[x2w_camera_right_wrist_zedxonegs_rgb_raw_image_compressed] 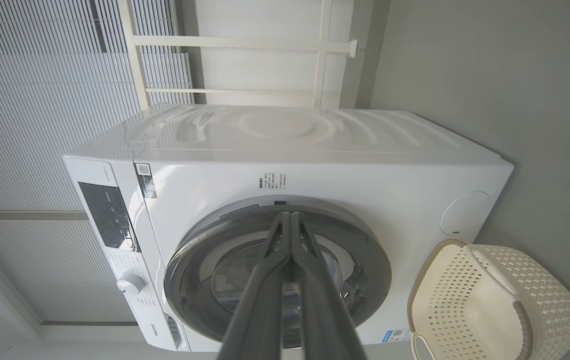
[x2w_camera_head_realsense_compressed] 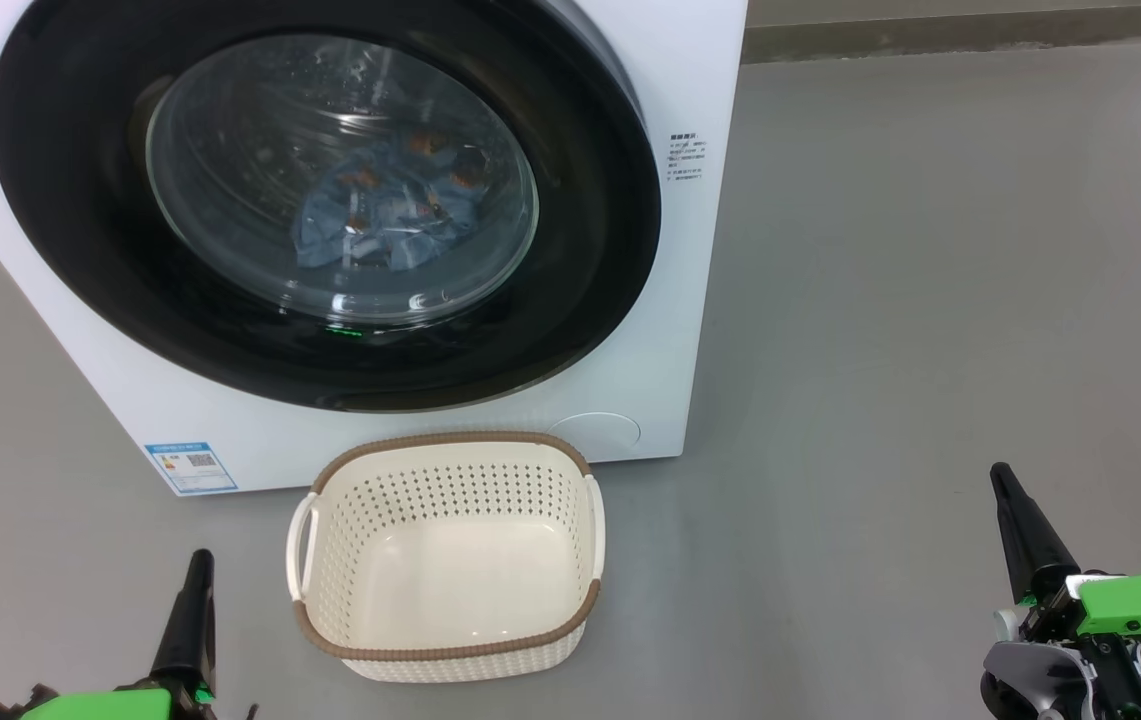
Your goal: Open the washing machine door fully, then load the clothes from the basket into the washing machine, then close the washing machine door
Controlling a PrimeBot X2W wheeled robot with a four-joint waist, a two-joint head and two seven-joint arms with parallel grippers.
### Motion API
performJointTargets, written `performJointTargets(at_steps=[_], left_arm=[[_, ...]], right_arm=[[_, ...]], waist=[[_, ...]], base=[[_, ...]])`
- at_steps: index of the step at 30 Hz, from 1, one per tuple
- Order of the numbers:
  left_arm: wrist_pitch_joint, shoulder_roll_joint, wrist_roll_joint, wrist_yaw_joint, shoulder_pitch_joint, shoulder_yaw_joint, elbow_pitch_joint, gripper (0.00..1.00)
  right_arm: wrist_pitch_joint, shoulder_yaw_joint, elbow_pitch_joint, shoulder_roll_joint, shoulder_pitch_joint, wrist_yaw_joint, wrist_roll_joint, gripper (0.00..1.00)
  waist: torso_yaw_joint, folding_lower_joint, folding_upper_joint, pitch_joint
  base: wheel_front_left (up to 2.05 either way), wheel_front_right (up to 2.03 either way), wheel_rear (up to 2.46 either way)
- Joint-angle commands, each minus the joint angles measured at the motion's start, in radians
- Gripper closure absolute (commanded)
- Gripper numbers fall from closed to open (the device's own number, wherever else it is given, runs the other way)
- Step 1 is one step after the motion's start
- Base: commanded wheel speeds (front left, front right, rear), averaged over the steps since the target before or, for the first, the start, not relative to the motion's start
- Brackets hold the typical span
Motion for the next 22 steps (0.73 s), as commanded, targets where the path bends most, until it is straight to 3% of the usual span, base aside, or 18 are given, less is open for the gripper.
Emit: performJointTargets(at_steps=[1,22], left_arm=[[0.006,0.010,-0.008,-0.001,-0.024,0.032,-0.031,1.00],[0.006,0.010,-0.008,-0.001,-0.024,0.032,-0.031,1.00]], right_arm=[[0.004,0.019,-0.030,-0.008,-0.015,0.002,0.003,1.00],[0.004,0.019,-0.030,-0.008,-0.015,0.002,0.003,1.00]], waist=[[0.000,-0.0001,0.0000,0.000],[0.000,-0.0001,0.0000,0.000]], base=[[0.00,0.00,0.00],[0.00,0.00,0.00]])
